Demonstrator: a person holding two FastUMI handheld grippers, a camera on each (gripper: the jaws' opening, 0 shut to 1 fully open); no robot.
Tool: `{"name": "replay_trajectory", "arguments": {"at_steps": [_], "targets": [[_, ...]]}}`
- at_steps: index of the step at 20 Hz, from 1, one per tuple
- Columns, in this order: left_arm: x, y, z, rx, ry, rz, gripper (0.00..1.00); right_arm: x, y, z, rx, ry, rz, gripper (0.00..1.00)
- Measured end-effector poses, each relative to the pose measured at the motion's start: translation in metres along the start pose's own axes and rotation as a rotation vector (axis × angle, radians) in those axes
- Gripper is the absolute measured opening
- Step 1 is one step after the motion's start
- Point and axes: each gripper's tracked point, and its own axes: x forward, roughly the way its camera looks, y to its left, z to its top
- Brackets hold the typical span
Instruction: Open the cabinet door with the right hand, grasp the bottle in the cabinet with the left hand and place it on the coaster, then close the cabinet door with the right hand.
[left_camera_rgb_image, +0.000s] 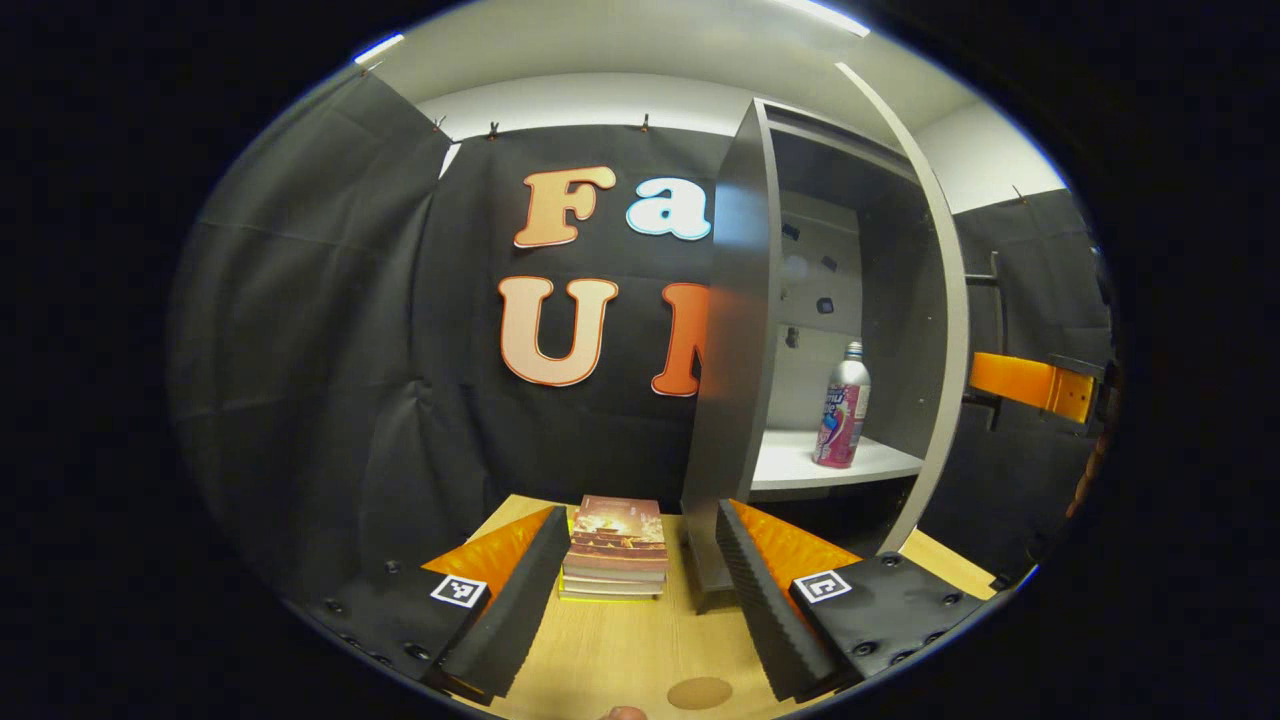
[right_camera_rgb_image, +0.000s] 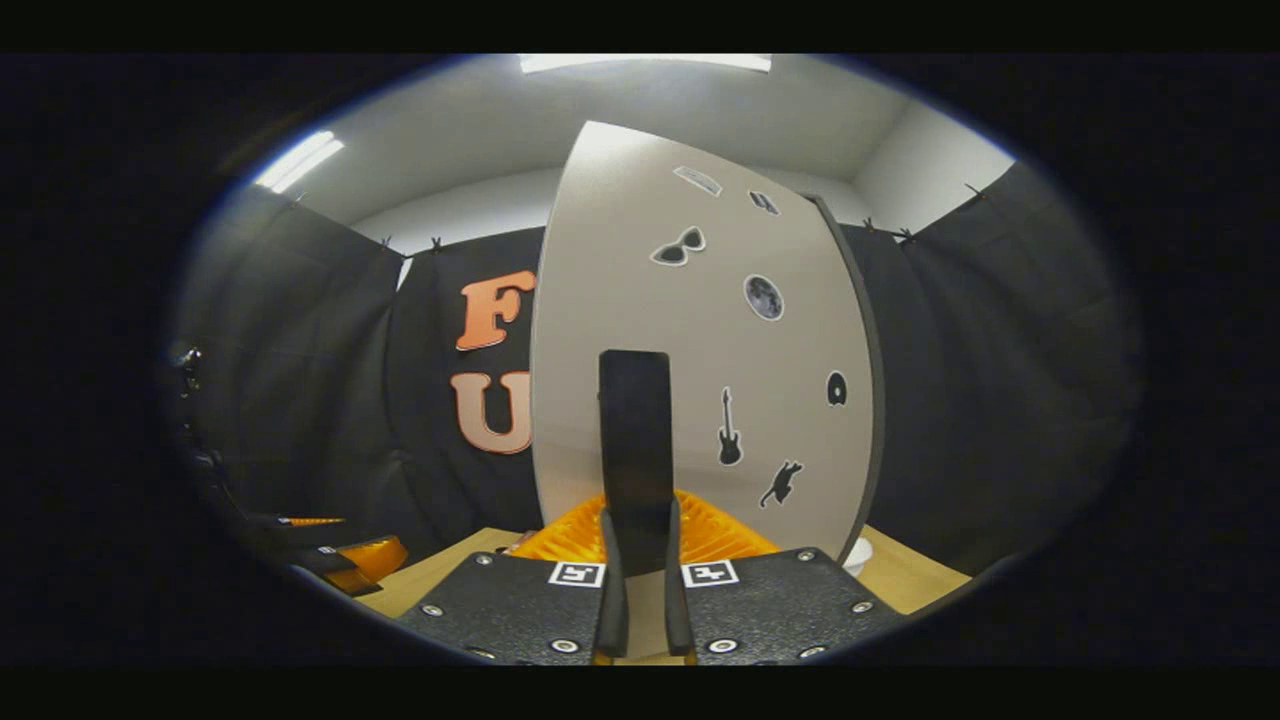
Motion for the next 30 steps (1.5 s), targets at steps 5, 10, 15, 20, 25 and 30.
{"name": "replay_trajectory", "arguments": {"at_steps": [5, 10, 15, 20, 25, 30], "targets": [[-0.050, -0.018, 0.006, 0.036, -0.037, 0.080, 0.96, -0.024, -0.022, 0.005, 0.021, -0.016, 0.016, 0.16], [-0.067, -0.047, 0.003, 0.051, -0.033, 0.062, 0.96, -0.035, -0.050, 0.008, 0.017, -0.030, -0.066, 0.13], [-0.064, -0.075, 0.009, 0.057, -0.049, 0.011, 0.96, -0.037, -0.072, 0.010, -0.012, -0.034, -0.119, 0.07], [-0.059, -0.097, 0.006, 0.075, -0.046, -0.035, 0.96, -0.040, -0.096, 0.013, -0.058, -0.048, -0.169, 0.06], [-0.052, -0.115, 0.007, 0.067, -0.048, -0.061, 0.96, -0.045, -0.115, 0.014, -0.088, -0.036, -0.176, 0.04], [-0.047, -0.131, 0.003, 0.074, -0.034, -0.090, 0.96, -0.041, -0.109, 0.013, -0.031, -0.045, -0.164, 0.02]]}}
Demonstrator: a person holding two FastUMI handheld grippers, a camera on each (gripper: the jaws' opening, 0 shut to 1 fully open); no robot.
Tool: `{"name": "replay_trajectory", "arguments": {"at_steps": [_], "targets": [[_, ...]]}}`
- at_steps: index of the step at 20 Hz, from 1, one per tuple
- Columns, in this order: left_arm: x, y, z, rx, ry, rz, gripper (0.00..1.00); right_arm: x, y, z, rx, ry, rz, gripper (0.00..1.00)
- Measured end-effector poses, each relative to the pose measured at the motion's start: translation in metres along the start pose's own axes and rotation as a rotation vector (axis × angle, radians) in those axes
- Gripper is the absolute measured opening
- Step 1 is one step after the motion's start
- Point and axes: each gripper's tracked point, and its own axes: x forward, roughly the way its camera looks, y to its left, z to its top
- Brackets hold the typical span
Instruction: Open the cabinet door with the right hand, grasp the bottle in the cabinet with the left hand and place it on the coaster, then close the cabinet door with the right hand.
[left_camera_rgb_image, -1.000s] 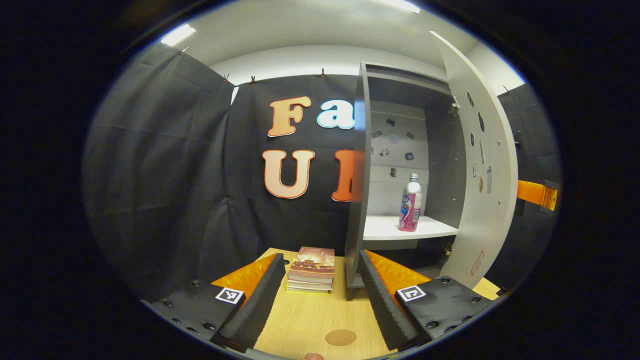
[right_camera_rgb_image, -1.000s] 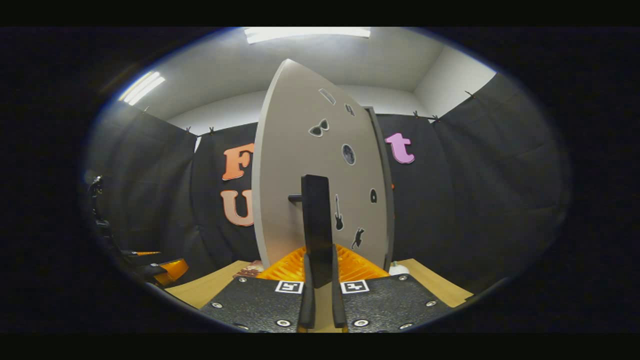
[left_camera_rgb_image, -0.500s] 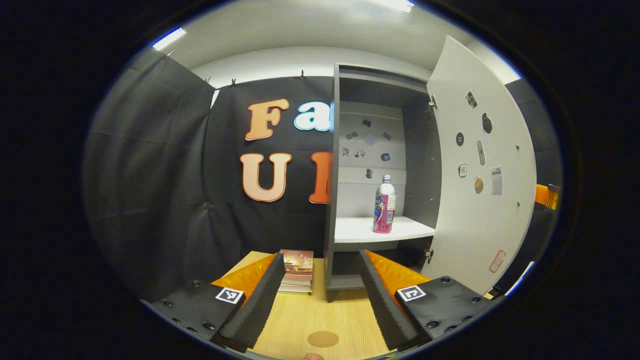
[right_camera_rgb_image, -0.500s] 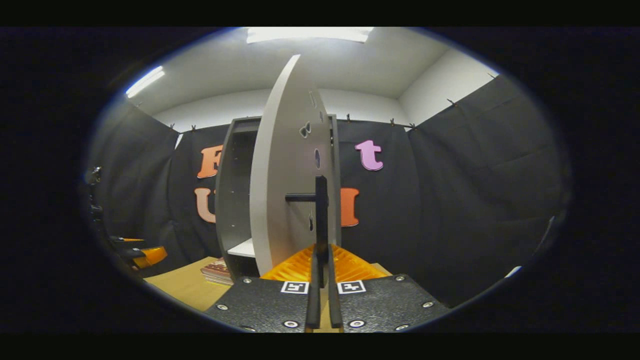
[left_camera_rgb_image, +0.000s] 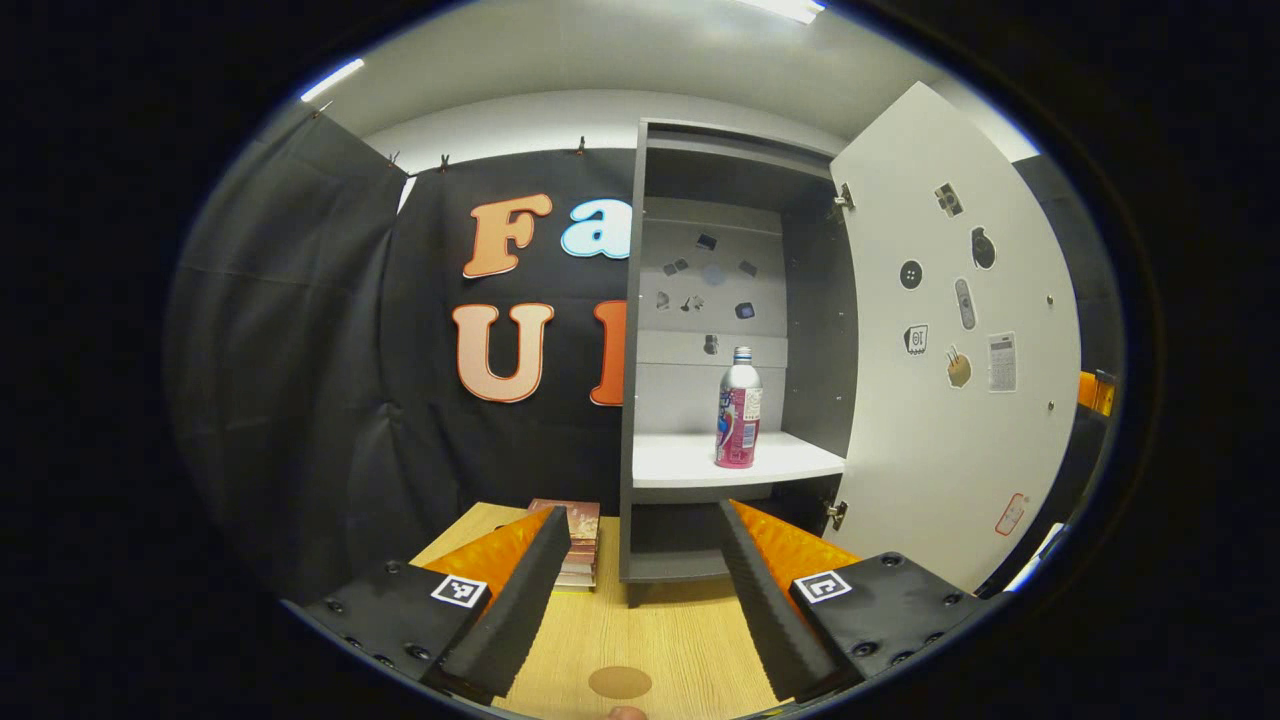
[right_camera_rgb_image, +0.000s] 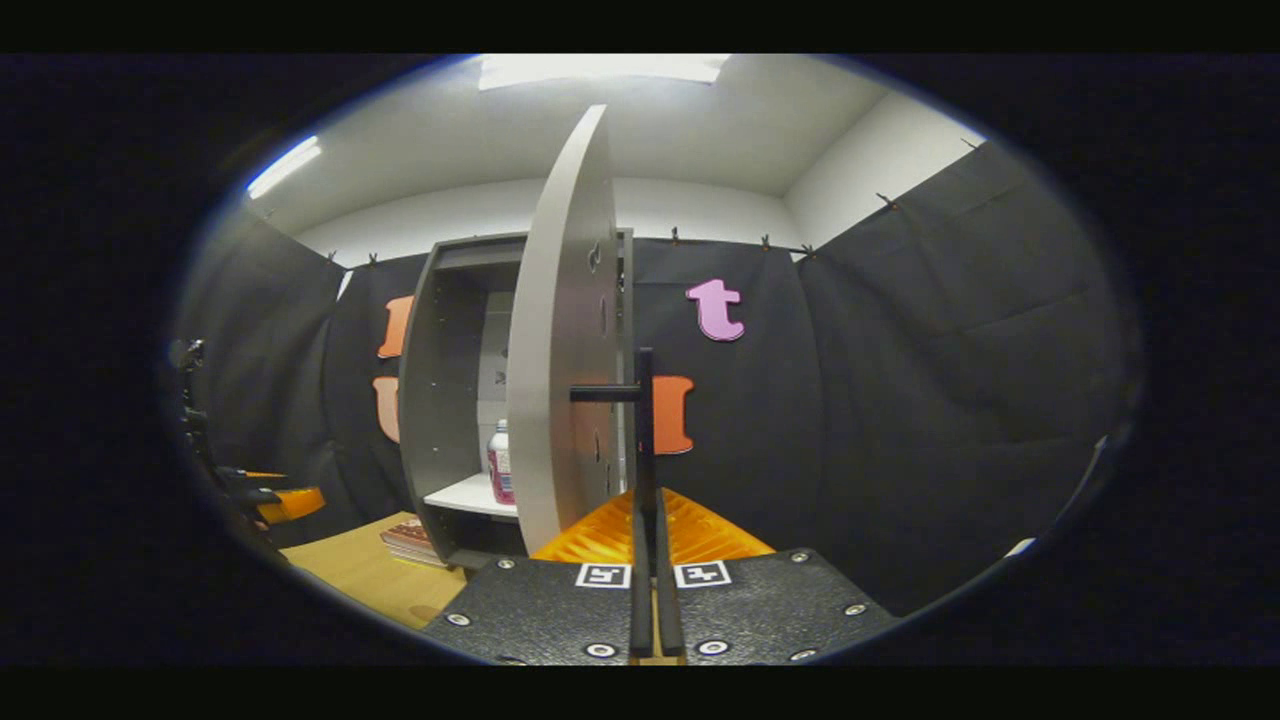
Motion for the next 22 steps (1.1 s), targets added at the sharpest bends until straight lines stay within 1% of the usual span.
{"name": "replay_trajectory", "arguments": {"at_steps": [3, 4, 5, 6, 7, 8, 9, 11, 12, 14, 15, 16, 19, 21, 22], "targets": [[0.001, -0.005, 0.001, 0.000, -0.001, -0.013, 0.96, -0.003, -0.006, 0.002, -0.054, -0.006, 0.001, 0.03], [0.001, -0.006, 0.002, -0.003, 0.000, -0.015, 0.96, -0.001, -0.012, 0.005, -0.086, -0.014, -0.011, 0.00], [0.000, -0.006, 0.001, -0.006, 0.000, -0.017, 0.96, -0.002, -0.020, 0.007, -0.118, -0.021, -0.037, 0.06], [-0.001, -0.007, 0.001, -0.006, 0.000, -0.019, 0.96, -0.002, -0.029, 0.009, -0.143, -0.024, -0.068, 0.14], [0.000, -0.006, 0.001, -0.006, 0.001, -0.020, 0.96, -0.005, -0.036, 0.011, -0.156, -0.024, -0.097, 0.07], [0.000, -0.006, 0.001, -0.007, 0.000, -0.021, 0.96, -0.008, -0.038, 0.012, -0.154, -0.023, -0.110, 0.09], [-0.002, -0.007, 0.000, -0.010, 0.001, -0.023, 0.96, -0.011, -0.035, 0.014, -0.140, -0.027, -0.106, 0.04], [-0.003, -0.009, -0.001, -0.013, 0.003, -0.029, 0.96, -0.009, -0.032, 0.013, -0.131, -0.037, -0.105, 0.05], [-0.003, -0.010, 0.000, -0.011, 0.006, -0.033, 0.96, -0.010, -0.035, 0.013, -0.135, -0.030, -0.115, 0.11], [-0.002, -0.012, 0.002, -0.004, 0.004, -0.037, 0.96, -0.016, -0.030, 0.014, -0.123, -0.030, -0.104, 0.11], [-0.001, -0.014, 0.002, 0.000, 0.005, -0.043, 0.96, -0.017, -0.025, 0.014, -0.110, -0.031, -0.090, 0.14], [0.001, -0.017, 0.003, 0.004, 0.006, -0.050, 0.96, -0.016, -0.020, 0.012, -0.100, -0.025, -0.080, 0.11], [0.011, -0.028, 0.007, 0.012, 0.005, -0.084, 0.96, -0.016, -0.011, 0.006, -0.094, -0.009, -0.058, 0.11], [0.021, -0.036, 0.010, 0.014, -0.002, -0.114, 0.96, -0.015, -0.005, 0.000, -0.104, 0.012, -0.047, 0.16], [0.027, -0.039, 0.011, 0.016, -0.006, -0.128, 0.96, -0.014, -0.003, -0.001, -0.109, 0.020, -0.044, 0.15]]}}
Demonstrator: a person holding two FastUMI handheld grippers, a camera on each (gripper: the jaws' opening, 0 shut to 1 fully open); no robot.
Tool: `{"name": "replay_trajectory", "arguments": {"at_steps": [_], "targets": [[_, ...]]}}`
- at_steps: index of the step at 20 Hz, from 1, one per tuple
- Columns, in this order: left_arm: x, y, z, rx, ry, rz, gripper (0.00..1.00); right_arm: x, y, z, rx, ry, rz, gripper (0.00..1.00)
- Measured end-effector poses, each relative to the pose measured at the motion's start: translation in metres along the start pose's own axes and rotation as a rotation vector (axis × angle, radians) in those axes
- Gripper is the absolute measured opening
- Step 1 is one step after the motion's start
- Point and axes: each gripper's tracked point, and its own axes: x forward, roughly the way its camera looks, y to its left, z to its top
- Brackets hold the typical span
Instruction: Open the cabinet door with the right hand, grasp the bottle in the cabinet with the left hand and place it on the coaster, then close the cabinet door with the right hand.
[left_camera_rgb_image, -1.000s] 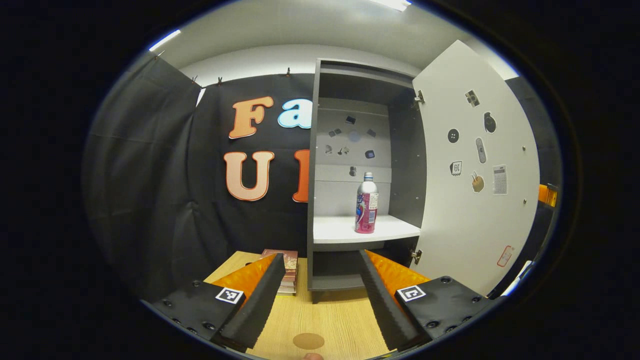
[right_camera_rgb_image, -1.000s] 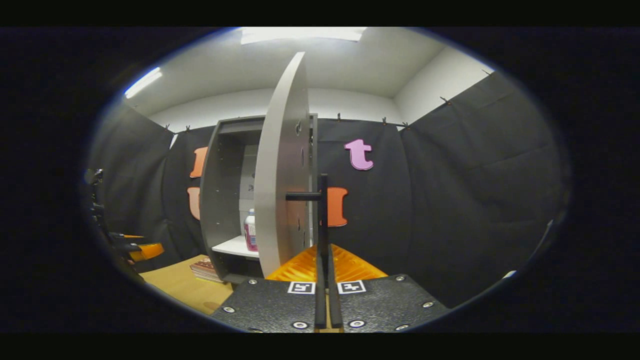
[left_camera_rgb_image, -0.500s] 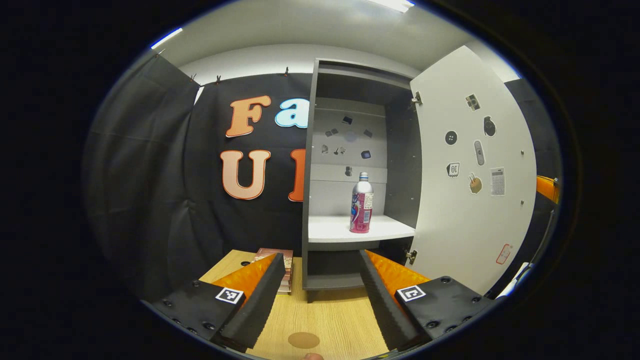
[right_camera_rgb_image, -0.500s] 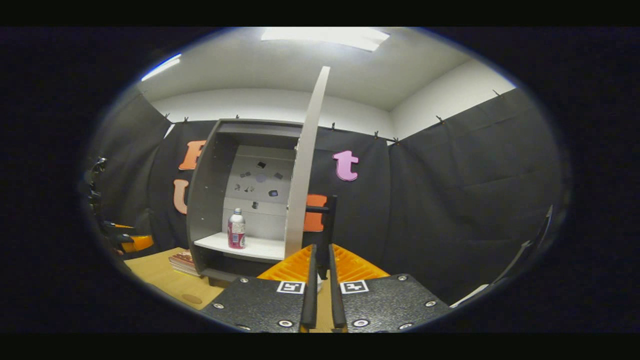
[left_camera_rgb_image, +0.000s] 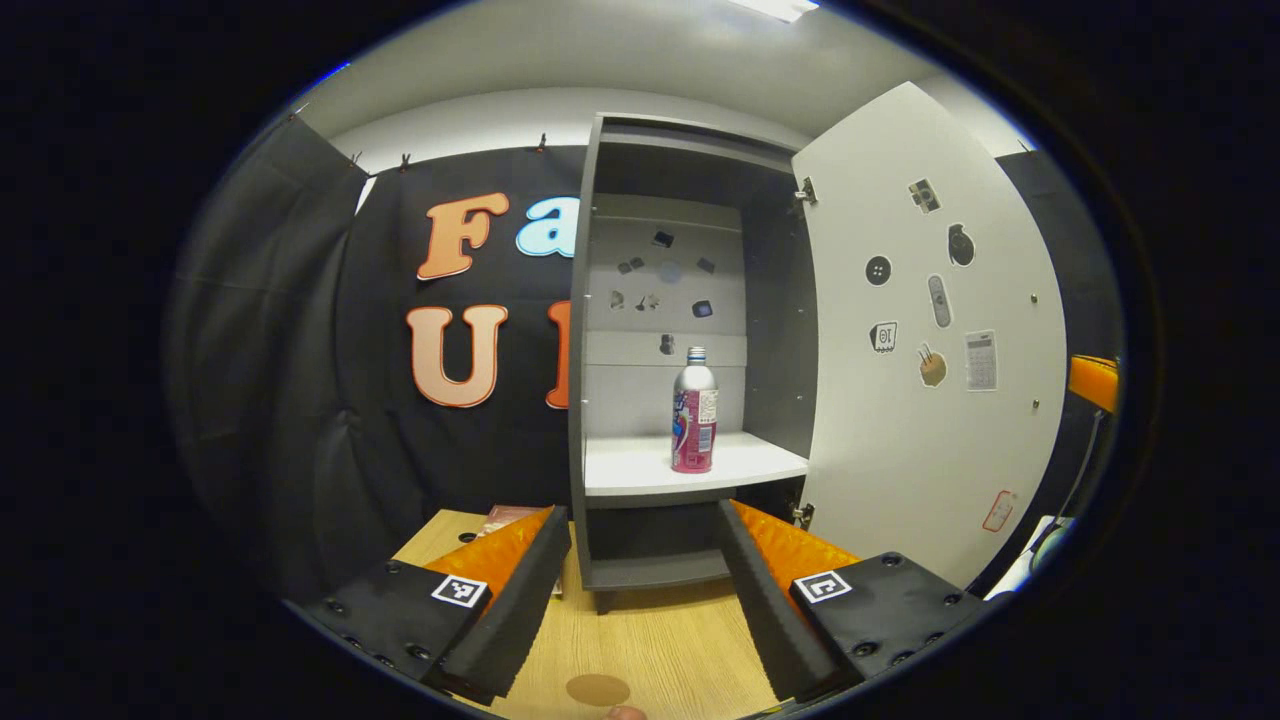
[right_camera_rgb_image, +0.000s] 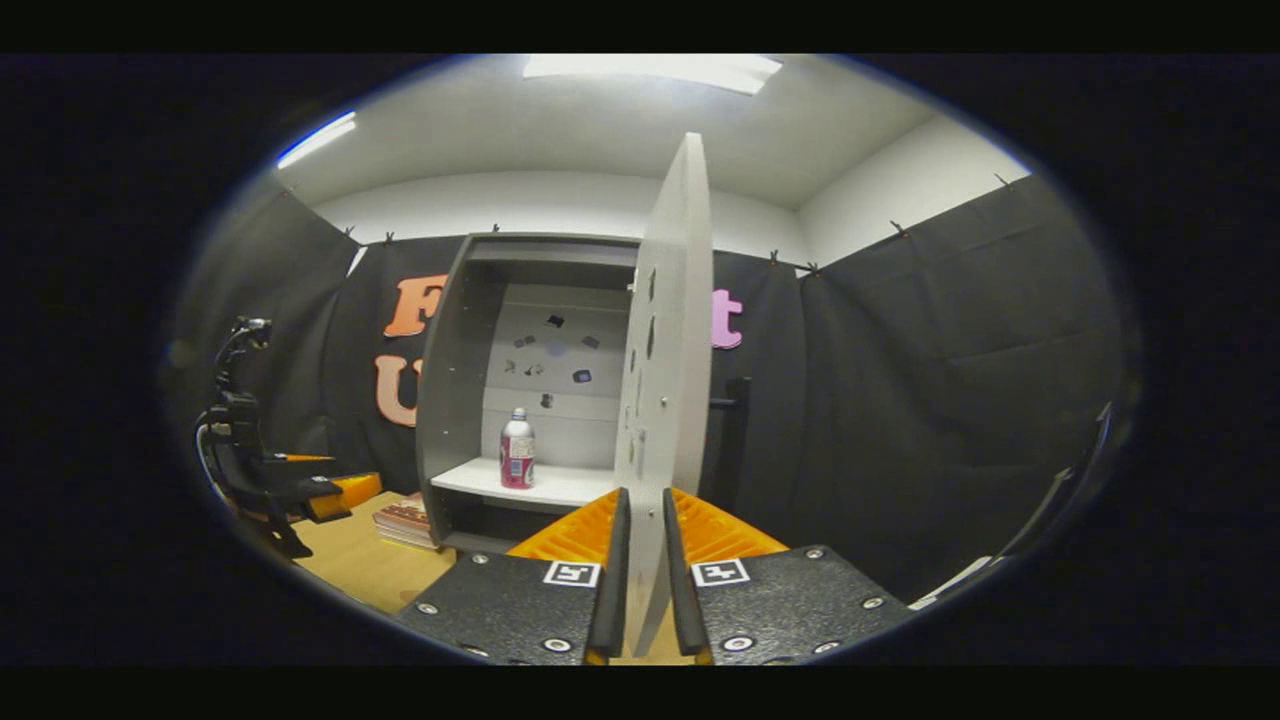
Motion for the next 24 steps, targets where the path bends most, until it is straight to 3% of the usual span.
{"name": "replay_trajectory", "arguments": {"at_steps": [2, 11, 12, 14, 18, 24], "targets": [[0.016, -0.005, 0.001, -0.001, -0.007, -0.031, 0.96, 0.003, 0.009, -0.004, 0.006, 0.014, 0.021, 0.27], [0.114, -0.013, -0.001, 0.012, -0.028, -0.174, 0.95, 0.030, 0.048, -0.019, 0.030, 0.046, 0.072, 0.61], [0.125, -0.015, -0.003, 0.016, -0.026, -0.190, 0.96, 0.034, 0.051, -0.020, 0.032, 0.049, 0.068, 0.72], [0.146, -0.020, -0.005, 0.017, -0.018, -0.224, 0.96, 0.039, 0.050, -0.023, 0.038, 0.056, 0.037, 0.84], [0.184, -0.032, -0.003, -0.002, -0.025, -0.293, 0.96, 0.043, 0.048, -0.025, 0.073, 0.067, -0.037, 0.92], [0.224, -0.046, 0.013, 0.009, -0.082, -0.308, 0.96, 0.053, 0.039, -0.023, 0.035, 0.060, -0.061, 0.92]]}}
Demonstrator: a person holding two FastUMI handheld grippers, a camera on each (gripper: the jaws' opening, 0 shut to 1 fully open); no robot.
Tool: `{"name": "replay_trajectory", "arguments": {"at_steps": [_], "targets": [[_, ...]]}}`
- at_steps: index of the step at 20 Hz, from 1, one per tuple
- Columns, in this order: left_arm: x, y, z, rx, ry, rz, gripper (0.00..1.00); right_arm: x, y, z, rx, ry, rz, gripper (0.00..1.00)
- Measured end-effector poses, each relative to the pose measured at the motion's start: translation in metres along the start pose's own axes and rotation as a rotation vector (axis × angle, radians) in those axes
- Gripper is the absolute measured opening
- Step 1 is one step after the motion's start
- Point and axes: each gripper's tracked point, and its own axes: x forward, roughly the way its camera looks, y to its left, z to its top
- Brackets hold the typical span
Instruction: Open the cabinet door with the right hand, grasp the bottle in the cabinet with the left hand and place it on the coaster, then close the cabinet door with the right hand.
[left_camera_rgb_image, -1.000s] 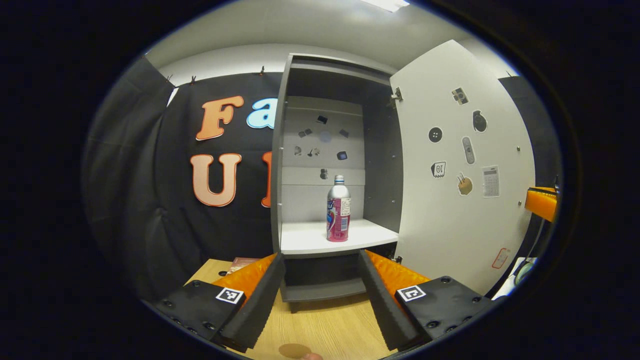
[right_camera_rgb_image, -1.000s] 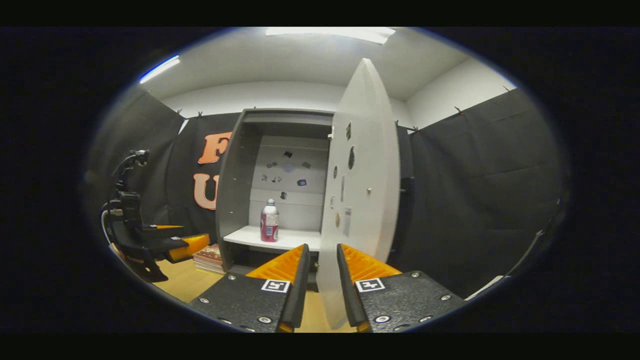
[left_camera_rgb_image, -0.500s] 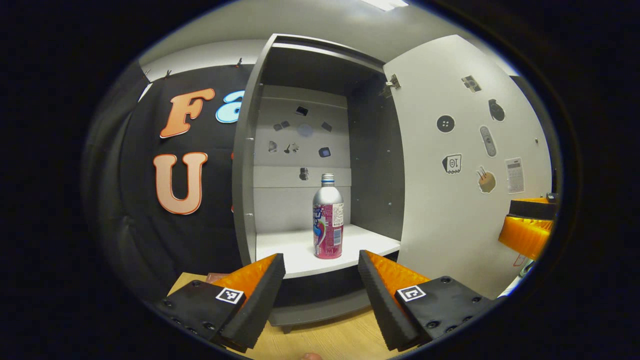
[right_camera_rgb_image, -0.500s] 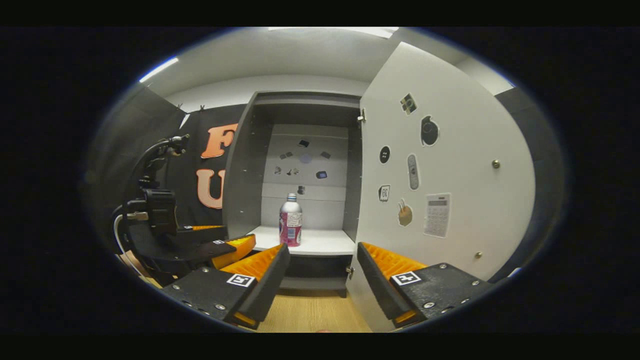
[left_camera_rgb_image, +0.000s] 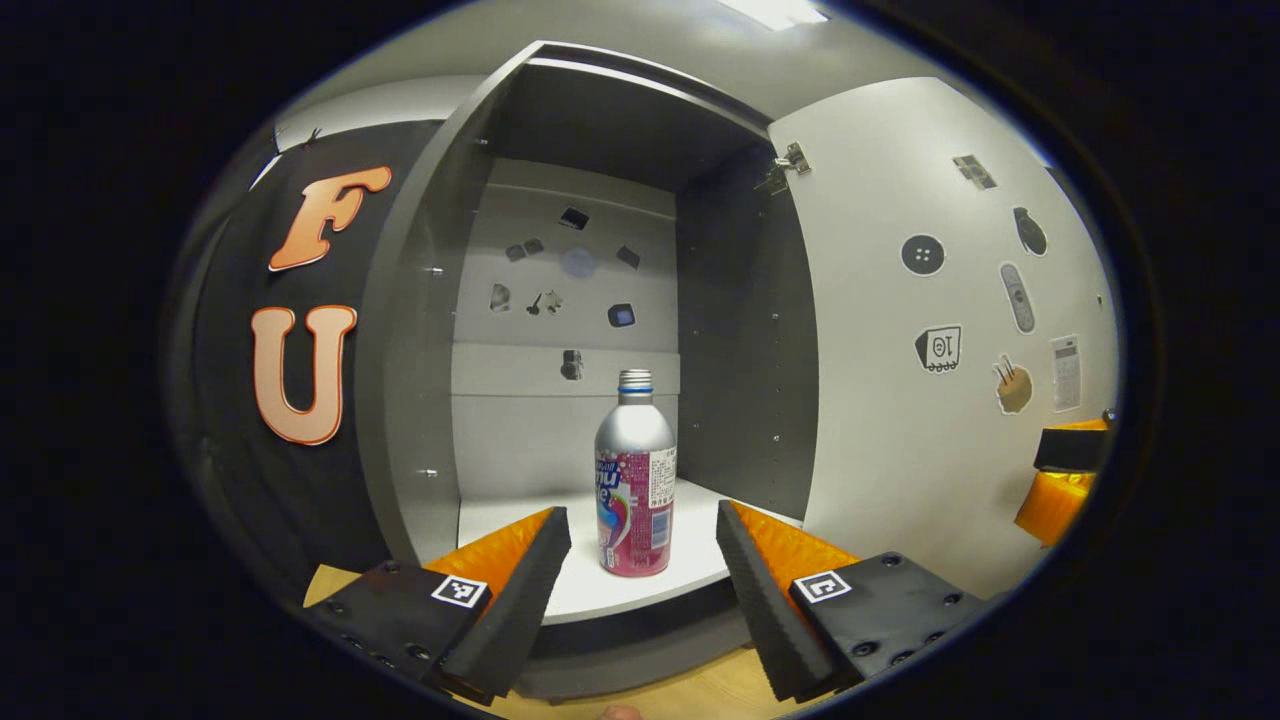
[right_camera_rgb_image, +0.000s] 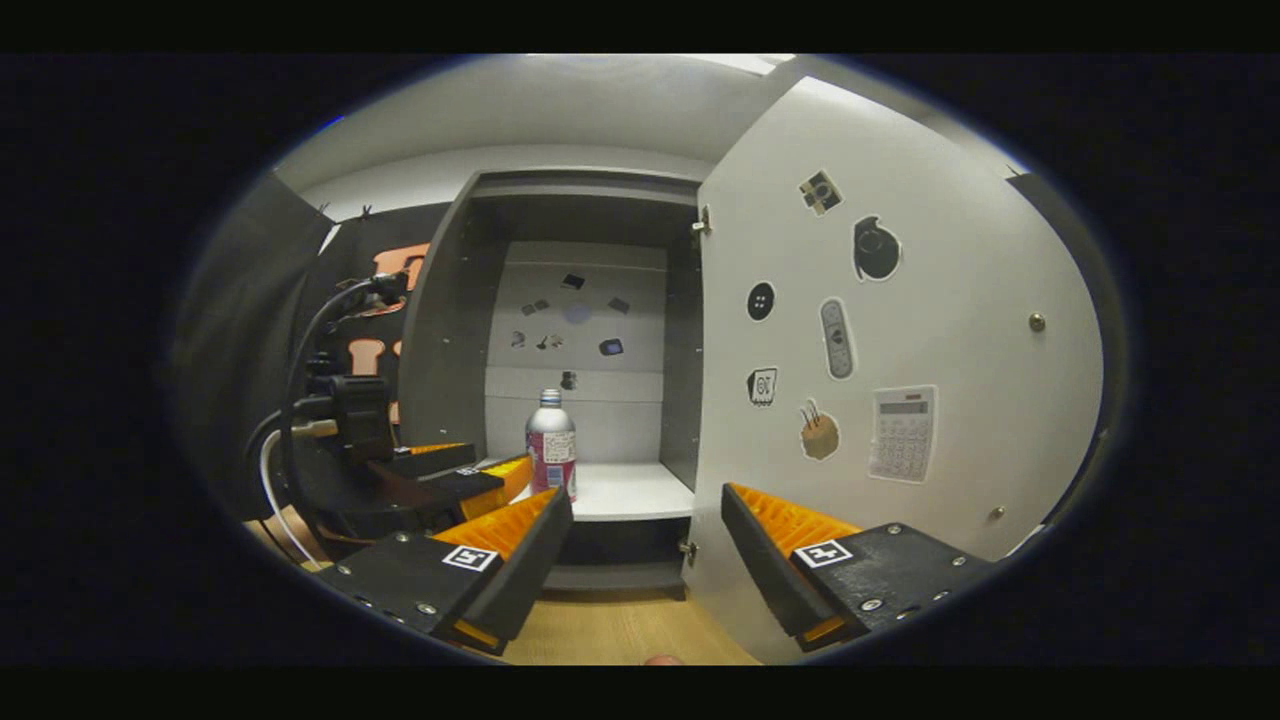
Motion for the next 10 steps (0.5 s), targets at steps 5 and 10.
{"name": "replay_trajectory", "arguments": {"at_steps": [5, 10], "targets": [[0.035, -0.002, -0.009, 0.013, -0.004, 0.012, 0.96, 0.003, 0.003, -0.006, -0.003, 0.018, 0.032, 0.92], [0.067, 0.004, -0.021, 0.050, 0.006, 0.039, 0.96, 0.007, 0.008, -0.016, 0.009, 0.054, 0.059, 0.92]]}}
